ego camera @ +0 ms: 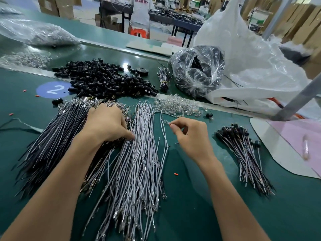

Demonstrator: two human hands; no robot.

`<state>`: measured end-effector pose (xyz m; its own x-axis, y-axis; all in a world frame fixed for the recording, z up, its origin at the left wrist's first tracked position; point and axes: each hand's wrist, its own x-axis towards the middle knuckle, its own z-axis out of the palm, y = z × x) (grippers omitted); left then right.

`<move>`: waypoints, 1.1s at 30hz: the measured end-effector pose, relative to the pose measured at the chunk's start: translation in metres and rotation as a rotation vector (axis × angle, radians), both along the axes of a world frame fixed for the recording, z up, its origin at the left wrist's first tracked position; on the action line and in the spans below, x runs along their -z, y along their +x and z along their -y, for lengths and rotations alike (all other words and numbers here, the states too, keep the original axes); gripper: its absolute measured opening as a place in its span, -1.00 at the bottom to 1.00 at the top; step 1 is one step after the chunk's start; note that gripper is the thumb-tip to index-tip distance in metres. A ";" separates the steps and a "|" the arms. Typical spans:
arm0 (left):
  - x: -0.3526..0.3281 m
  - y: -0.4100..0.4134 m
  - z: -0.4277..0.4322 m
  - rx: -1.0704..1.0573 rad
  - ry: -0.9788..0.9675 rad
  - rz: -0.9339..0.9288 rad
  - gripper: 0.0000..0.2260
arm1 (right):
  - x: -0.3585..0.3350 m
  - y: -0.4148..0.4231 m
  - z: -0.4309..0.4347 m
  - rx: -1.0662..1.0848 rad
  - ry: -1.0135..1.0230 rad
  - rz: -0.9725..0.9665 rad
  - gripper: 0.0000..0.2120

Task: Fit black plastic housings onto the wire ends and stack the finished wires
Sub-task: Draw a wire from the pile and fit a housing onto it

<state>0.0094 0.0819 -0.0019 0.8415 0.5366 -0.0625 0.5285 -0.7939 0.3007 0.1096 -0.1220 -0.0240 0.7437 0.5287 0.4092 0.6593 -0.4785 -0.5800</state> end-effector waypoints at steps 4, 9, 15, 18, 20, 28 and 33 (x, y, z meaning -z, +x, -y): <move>0.001 0.000 0.002 0.033 0.036 -0.099 -0.68 | 0.001 -0.002 0.005 0.009 0.007 -0.004 -0.92; 0.002 0.001 0.000 0.035 -0.041 -0.035 -0.76 | 0.002 -0.004 0.004 -0.011 0.013 -0.014 -0.92; -0.001 -0.002 -0.002 0.009 -0.270 0.099 -0.75 | 0.004 -0.006 0.004 -0.022 0.031 -0.015 -0.93; -0.003 -0.003 -0.002 0.010 -0.406 0.186 -0.75 | 0.005 -0.005 0.004 -0.034 0.024 -0.016 -0.93; -0.005 -0.003 -0.002 0.010 -0.505 0.280 -0.77 | 0.005 -0.006 0.004 -0.039 0.031 -0.017 -0.93; 0.000 0.006 0.006 -0.035 -0.783 0.559 -0.88 | 0.005 -0.020 -0.013 -0.166 0.195 -0.264 -0.89; 0.006 0.010 0.008 -0.029 -0.792 0.595 -0.89 | 0.008 -0.034 -0.023 -0.348 0.100 -0.354 -0.78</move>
